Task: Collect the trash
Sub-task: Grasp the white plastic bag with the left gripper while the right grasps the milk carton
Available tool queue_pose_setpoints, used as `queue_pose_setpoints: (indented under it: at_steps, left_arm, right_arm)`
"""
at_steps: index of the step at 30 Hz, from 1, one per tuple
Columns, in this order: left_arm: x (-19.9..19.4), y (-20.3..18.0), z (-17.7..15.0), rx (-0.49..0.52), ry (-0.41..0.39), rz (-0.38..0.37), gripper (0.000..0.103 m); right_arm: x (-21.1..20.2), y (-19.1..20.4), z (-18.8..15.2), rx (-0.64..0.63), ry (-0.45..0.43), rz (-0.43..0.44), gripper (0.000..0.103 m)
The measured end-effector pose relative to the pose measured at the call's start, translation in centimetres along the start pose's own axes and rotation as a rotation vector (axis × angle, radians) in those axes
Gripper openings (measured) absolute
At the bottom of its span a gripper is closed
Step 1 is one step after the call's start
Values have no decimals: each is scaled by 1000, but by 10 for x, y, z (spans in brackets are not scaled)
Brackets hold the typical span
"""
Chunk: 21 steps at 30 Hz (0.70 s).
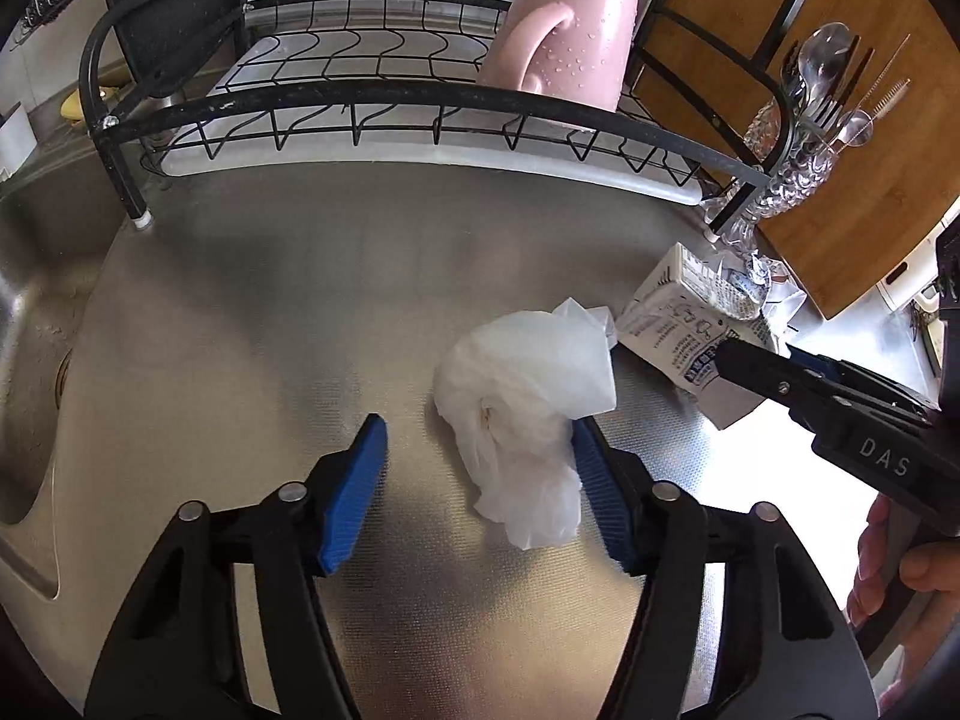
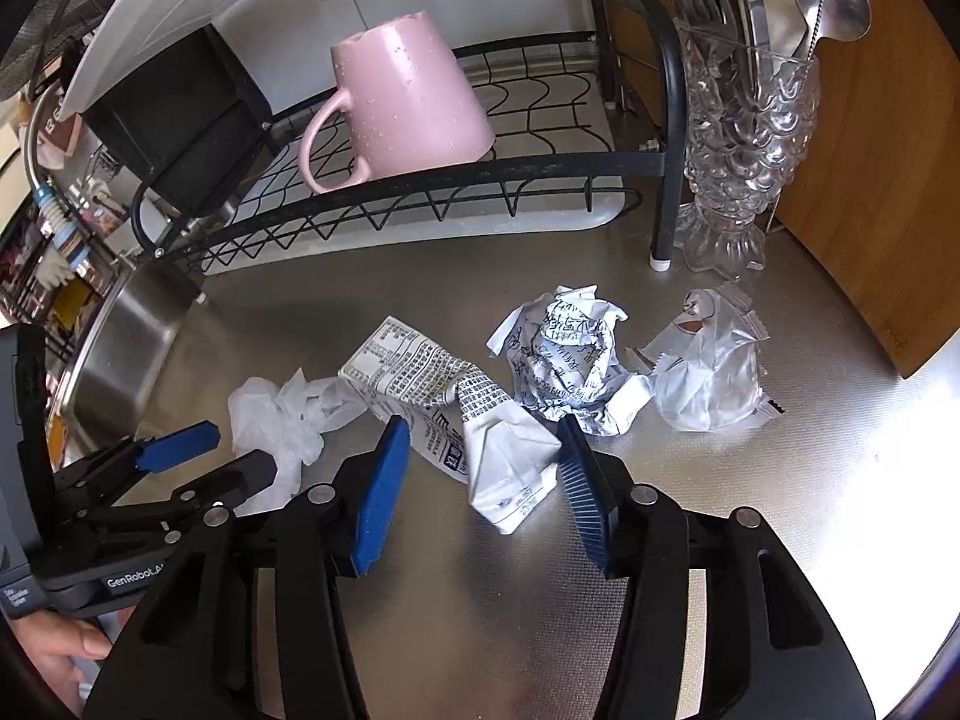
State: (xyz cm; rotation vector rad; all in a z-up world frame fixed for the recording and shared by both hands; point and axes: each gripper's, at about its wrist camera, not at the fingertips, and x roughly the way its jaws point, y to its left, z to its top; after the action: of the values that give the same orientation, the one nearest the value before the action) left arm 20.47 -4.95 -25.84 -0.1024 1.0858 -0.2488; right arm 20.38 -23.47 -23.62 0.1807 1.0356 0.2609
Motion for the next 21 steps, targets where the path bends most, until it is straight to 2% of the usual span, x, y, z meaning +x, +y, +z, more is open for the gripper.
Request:
queue_pose_setpoints:
  at_steps: [1,3,6,14,21]
  left_arm:
    - [-1,-1,0,5,0,-9,48]
    - [-2,-3,0,16,-1,-23,31]
    - [-6,-5,-4,27,-7,-33,22]
    - [-31,3,-36,35,-22,-61,13]
    - [-86,11,-97,65,-50,-72,13]
  right_arm:
    - [2,1,-1,-4,14,9,34]
    - [6,4,-5,-12,29,17,31]
    - [5,8,-9,-14,21,24,31]
    - [-22,22,-28,-3,-15,14,31]
    - [-60,43,-77,54,-48,-7,31]
